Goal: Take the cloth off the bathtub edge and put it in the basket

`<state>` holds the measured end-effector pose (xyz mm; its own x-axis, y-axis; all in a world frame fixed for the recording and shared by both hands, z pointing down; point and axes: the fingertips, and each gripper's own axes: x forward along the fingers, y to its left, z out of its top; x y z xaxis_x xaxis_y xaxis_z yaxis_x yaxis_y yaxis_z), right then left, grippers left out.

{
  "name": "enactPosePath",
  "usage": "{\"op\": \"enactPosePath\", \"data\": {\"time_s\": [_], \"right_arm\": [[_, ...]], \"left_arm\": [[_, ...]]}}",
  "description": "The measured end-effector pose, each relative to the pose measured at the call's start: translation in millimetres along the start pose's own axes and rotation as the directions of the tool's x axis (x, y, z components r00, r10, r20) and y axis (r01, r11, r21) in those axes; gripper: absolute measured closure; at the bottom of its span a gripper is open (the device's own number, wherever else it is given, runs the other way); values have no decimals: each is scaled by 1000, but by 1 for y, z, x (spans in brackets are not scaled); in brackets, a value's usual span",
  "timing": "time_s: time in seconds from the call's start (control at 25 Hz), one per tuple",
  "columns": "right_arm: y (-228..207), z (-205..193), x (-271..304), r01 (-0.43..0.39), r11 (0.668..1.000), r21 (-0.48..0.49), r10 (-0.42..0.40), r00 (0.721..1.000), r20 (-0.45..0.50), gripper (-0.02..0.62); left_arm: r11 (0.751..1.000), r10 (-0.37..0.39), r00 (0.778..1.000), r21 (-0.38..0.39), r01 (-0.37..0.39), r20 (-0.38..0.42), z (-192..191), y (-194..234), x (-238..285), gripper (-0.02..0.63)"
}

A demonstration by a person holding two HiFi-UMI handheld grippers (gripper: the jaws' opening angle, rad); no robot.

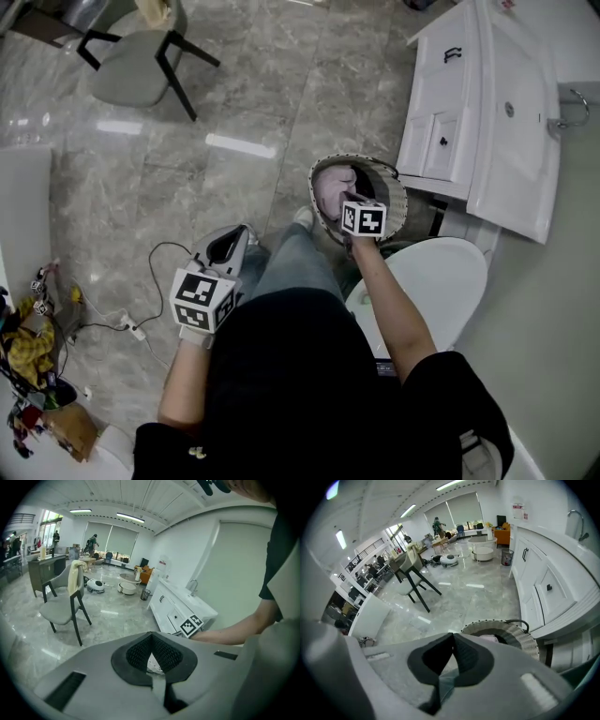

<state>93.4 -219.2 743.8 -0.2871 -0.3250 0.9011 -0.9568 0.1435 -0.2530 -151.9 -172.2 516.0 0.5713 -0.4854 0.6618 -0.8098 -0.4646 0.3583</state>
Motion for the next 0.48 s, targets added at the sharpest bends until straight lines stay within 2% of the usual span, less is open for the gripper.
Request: {"op": "enactPosePath", "data": {"time_s": [0.2,0.48], "right_arm": [[48,29,-58,-69,993,-98,78,992,98,598],[119,63,-146,-153,961,-229,204,954,218,600]], "left_arm": [[999,-13,997,-31,15,74,17,3,-18,594],[998,-53,988,22,50,142,47,-2,-43,594]]}}
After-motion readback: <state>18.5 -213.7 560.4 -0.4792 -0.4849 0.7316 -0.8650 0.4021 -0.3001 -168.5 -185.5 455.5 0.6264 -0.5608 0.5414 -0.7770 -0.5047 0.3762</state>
